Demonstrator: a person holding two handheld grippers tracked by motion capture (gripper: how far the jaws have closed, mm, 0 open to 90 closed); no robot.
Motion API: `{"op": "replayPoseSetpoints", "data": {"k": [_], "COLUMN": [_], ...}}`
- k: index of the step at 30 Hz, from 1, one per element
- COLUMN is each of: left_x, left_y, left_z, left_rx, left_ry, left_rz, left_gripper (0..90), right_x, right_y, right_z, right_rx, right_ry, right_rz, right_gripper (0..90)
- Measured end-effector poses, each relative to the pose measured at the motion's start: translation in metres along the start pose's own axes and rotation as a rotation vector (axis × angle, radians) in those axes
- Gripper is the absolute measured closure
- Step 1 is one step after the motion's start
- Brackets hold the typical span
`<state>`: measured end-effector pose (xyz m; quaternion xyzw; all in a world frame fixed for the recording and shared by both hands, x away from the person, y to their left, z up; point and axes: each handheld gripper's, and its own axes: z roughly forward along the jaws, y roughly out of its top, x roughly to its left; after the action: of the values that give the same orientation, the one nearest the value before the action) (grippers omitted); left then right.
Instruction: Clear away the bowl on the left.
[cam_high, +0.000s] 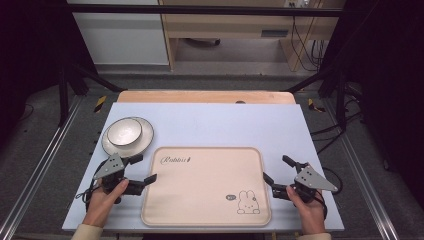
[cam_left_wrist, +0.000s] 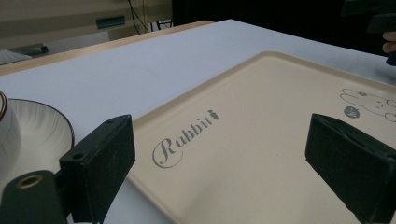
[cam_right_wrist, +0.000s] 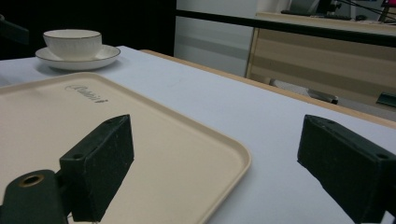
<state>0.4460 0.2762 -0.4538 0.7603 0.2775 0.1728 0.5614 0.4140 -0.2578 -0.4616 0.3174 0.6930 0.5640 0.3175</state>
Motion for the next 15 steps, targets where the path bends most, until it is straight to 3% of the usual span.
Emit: {"op": "replayPoseSetpoints", "data": {"k": [7, 10, 14, 15], "left_x": [-0.001, -0.002, 0.007, 0.015], "left_y": [0.003, 0.006, 0.018, 0.026], "left_z": [-0.003, -0.008, -0.014, -0.018], "left_rx": [0.004, 0.010, 0.020, 0.028], "left_ry": [0.038, 0.057, 0.098, 0.125], "left_rz": [-0.034, -0.023, -0.014, -0.018], "left_gripper": [5.7, 5.0, 4.8, 4.8], "right_x": [0.001, 0.002, 0.004, 0.005], "right_y": [0.002, 0.003, 0.003, 0.002], "right_z": [0.003, 0.004, 0.006, 0.006], "right_rx": [0.003, -0.006, 0.005, 0.012], "right_ry": [-0.010, -0.015, -0.027, -0.031], "right_rz": [0.000, 0.003, -0.002, -0.002], "right_gripper": [8.1, 7.2, 6.4, 6.4]}}
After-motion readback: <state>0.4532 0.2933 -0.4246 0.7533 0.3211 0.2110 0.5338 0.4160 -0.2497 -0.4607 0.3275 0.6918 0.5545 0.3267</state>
